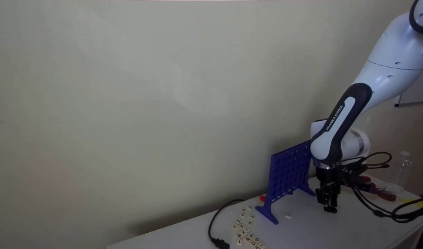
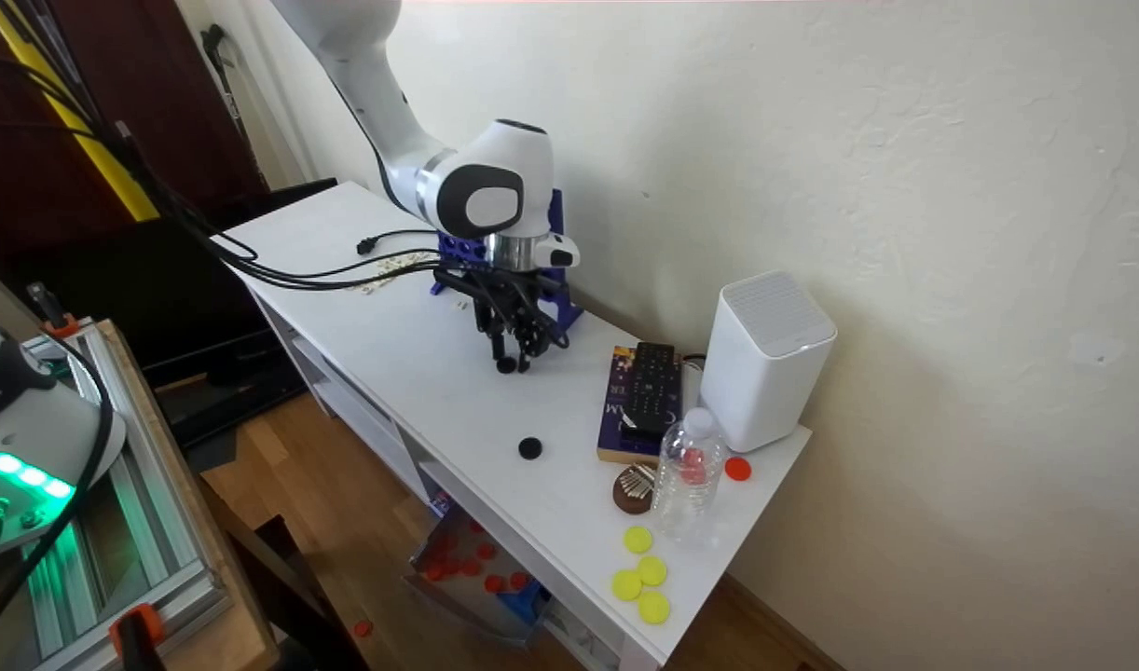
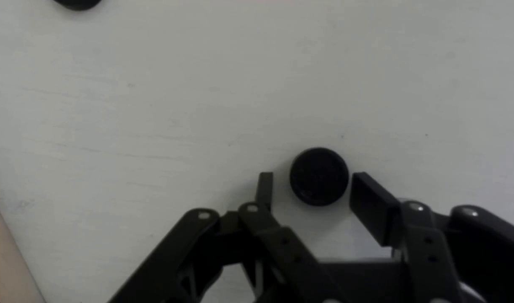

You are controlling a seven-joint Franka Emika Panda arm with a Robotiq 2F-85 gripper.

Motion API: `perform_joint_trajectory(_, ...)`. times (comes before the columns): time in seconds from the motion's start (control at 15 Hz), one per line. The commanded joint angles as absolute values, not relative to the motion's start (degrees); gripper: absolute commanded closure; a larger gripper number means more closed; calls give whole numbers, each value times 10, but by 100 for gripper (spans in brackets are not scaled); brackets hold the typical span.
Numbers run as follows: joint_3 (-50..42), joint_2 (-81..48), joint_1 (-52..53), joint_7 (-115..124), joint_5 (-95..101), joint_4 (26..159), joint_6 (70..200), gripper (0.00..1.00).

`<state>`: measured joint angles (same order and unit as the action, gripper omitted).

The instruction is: Put the black circle into the blue object

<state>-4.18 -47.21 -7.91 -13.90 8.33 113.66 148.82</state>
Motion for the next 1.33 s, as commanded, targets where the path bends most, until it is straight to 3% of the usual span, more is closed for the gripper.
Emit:
perform_joint_trajectory(0.0, -49, -487, -71, -140, 101, 1120, 1471, 79)
perform_joint_trajectory(0.2, -50, -488, -70, -141, 104, 1114, 1456, 90)
perform_joint_trajectory(0.53, -45, -475, -76, -147, 103, 1130, 1465, 90)
perform_joint_trajectory(1.27, -53, -298, -98, -136, 91, 1357, 1639, 90)
